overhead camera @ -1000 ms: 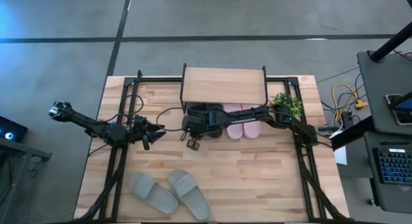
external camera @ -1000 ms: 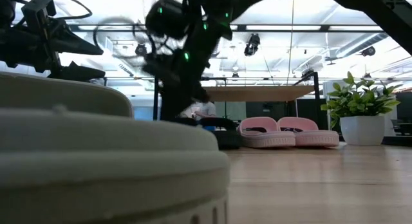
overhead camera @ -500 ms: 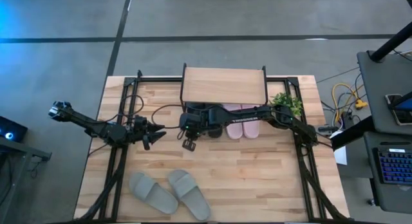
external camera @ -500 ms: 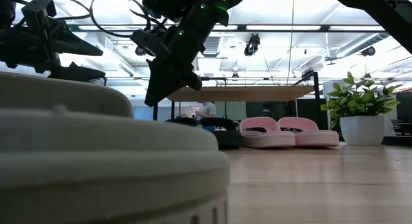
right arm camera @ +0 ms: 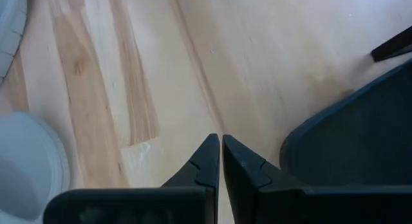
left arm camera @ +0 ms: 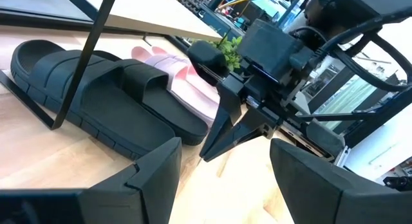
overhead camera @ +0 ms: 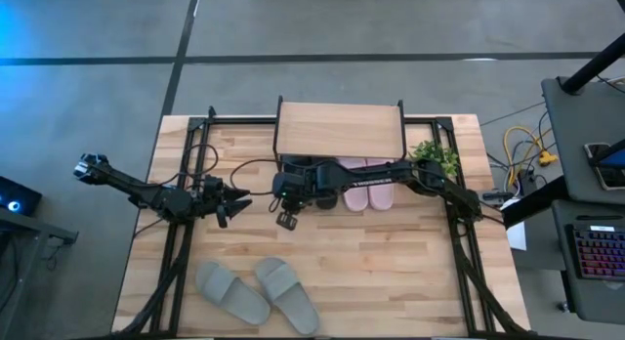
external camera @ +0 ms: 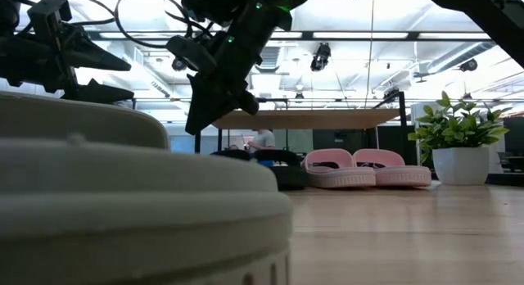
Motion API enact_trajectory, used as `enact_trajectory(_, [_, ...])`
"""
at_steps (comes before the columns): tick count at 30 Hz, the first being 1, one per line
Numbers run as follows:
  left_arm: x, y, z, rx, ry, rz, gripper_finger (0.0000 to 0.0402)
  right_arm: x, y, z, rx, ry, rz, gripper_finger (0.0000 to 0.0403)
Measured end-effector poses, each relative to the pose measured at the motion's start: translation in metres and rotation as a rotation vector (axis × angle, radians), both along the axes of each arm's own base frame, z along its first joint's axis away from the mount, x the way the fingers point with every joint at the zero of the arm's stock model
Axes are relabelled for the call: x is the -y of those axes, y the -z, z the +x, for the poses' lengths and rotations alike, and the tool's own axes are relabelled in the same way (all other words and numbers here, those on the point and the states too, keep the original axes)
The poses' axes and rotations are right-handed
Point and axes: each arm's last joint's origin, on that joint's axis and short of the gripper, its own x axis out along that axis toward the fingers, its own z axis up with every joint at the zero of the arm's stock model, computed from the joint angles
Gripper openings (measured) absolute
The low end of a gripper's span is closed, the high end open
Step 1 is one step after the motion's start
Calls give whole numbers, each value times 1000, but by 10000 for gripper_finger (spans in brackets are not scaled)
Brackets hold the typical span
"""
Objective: Pick and place slides into the shelf
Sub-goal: Put the right gray slipper on the shelf
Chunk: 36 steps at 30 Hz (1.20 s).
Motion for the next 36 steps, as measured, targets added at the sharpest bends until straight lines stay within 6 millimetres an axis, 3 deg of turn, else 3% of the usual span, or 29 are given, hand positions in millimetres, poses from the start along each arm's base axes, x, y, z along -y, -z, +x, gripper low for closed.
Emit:
enact_trajectory(6, [0,0,0,1,0,0,224,-9,-12,-3,22,22,-115,13])
enact_trajectory(12, [0,0,0,1,0,0,224,-18,-48,-14,102,122,-295,13])
enact_trajectory(18, [0,0,0,2,0,0,224,-15,-75,-25,180,230,-230,13])
enact_trajectory(25, [0,0,0,2,1,-1,224,-15,-104,-35,266,224,-238,13])
enact_trajectory(29, [0,0,0,2,1,-1,224,-14,-112,-39,280,234,-229,13])
enact_trajectory(36, [0,-1,0,10,1,-3,224,-14,-107,-43,222,268,-204,13])
